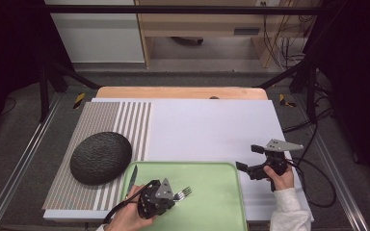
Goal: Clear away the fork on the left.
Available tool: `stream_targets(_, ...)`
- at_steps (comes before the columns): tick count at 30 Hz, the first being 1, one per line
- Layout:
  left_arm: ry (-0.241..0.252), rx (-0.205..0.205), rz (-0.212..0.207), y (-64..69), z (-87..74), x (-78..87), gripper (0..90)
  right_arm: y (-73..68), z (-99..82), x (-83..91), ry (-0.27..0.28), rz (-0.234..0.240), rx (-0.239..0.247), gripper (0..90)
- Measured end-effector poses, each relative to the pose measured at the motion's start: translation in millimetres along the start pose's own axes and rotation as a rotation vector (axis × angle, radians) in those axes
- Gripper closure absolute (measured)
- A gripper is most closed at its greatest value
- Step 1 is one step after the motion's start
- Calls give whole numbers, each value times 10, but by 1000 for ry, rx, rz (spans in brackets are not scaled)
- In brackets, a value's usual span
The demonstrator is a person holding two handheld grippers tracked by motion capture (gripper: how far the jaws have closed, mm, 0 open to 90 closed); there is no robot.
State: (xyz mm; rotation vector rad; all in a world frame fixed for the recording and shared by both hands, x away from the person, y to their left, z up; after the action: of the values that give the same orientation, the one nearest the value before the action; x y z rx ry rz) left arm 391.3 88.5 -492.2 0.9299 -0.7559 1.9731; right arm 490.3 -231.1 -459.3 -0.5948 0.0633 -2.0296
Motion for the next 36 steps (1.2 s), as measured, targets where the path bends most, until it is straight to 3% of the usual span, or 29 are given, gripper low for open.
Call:
stream_targets(15,-19,-17,18,-25,-26,-66,898,-2,-2,-5,-2,3,1,6)
stream_targets(36,-32,22,71,-193,-88,-51,898,-1,-3,-6,-4,2,1,6)
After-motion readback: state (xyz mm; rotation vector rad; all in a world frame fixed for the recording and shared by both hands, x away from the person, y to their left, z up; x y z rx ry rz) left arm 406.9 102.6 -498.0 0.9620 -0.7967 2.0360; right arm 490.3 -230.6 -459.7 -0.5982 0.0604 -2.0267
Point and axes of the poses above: each handheld gripper's, and its own axes: x roughly backward along the jaws, z roughly out of its top, y roughly to its right, the point moved 5 cm from there along -x, roughly forward along the jaws, and after that the axes turned 13 degrees about z, right-handed, at the moved point
